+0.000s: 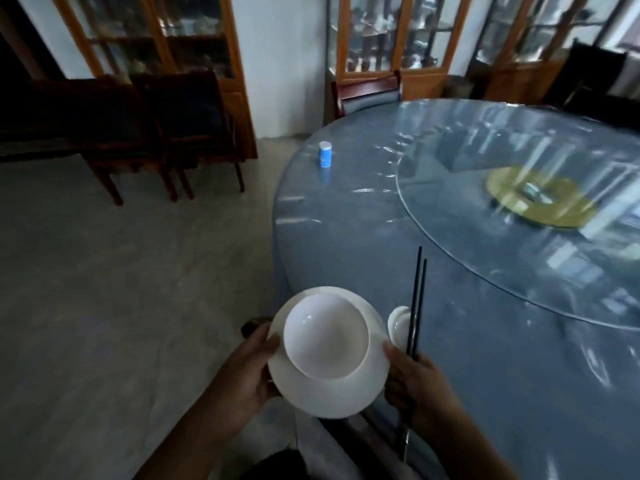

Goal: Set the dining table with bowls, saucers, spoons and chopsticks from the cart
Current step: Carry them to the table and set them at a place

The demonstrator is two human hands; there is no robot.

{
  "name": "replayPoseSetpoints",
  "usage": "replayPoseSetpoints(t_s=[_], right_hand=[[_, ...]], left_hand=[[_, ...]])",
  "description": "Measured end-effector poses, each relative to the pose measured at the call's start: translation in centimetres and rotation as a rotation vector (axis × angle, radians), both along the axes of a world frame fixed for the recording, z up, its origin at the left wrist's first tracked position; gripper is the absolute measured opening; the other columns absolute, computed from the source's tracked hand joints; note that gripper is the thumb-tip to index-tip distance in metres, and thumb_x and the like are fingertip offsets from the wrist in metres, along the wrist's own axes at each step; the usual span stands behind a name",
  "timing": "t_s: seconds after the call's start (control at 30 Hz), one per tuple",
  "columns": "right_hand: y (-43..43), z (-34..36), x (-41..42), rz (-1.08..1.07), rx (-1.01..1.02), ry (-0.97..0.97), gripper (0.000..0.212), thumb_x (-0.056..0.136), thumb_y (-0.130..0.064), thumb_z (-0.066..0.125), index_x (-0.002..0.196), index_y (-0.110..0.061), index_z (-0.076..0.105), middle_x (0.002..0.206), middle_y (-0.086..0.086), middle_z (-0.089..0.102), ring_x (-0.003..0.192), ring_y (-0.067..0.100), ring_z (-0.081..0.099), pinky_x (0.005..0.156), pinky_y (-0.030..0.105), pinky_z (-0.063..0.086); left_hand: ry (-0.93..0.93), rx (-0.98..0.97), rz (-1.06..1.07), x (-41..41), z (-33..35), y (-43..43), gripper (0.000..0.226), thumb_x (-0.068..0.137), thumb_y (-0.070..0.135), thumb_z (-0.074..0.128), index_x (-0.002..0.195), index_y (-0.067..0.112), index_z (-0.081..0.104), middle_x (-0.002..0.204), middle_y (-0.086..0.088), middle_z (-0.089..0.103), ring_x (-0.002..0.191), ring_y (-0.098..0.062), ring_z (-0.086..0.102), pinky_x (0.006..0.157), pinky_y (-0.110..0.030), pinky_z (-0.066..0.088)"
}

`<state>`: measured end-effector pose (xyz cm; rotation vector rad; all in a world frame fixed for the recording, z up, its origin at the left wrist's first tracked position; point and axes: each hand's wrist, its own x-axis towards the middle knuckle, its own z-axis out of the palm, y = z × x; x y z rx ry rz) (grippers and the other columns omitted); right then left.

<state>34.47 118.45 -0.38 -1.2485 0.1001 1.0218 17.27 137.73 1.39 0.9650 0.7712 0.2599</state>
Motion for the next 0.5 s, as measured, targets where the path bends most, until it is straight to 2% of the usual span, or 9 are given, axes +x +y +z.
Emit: replayPoseSetpoints(t_s=[0.17, 0.33, 0.43, 0.5], right_hand=[[0.1, -1.7, 3.1, -0.215, -0.061, 0.01, 0.036, 0.098, -0.017, 0.06, 0.065, -0.017, 0.043, 0.053, -0.001, 0.028, 0.039, 0.009, 0.023, 0.036, 0.018, 0.02], [0.1, -4.4, 5.5, -0.42, -0.211, -0.005, 0.04, 0.098, -0.017, 0.059, 0.061, -0.017, 0.043, 0.051, -0.001, 0.031, 0.039, 0.01, 0.025, 0.037, 0.02, 0.02], [-0.5, -6.2, 6.7, -0.54, -0.317, -0.002, 0.036, 0.098, -0.017, 0.061, 0.065, -0.015, 0.045, 0.05, -0.001, 0.033, 0.038, 0.01, 0.028, 0.036, 0.019, 0.023], [-1.0, -7.3, 7.6, -0.606, -0.369, 0.013, 0.033, 0.097, -0.018, 0.062, 0.068, -0.014, 0.046, 0.05, 0.0, 0.034, 0.038, 0.011, 0.029, 0.035, 0.02, 0.025]], left_hand=[[0.0, -0.108, -0.248, 7.6, -2.6, 4.1, 0.033, 0.095, 0.018, 0.058, 0.127, 0.021, 0.064, 0.121, -0.015, 0.071, 0.103, -0.028, 0.072, 0.069, -0.039, 0.06], [0.063, -0.134, -0.523, 15.8, -5.3, 6.3, 0.038, 0.091, 0.019, 0.059, 0.129, 0.014, 0.06, 0.112, -0.014, 0.074, 0.095, -0.028, 0.074, 0.065, -0.041, 0.061], [0.129, -0.035, -0.725, 20.1, -6.9, 6.6, 0.036, 0.099, 0.021, 0.055, 0.135, 0.018, 0.055, 0.123, -0.018, 0.069, 0.105, -0.039, 0.07, 0.073, -0.052, 0.061], [0.162, 0.049, -0.815, 22.9, -7.9, 6.5, 0.033, 0.102, 0.019, 0.053, 0.135, 0.018, 0.056, 0.124, -0.021, 0.067, 0.101, -0.042, 0.07, 0.076, -0.058, 0.061]])
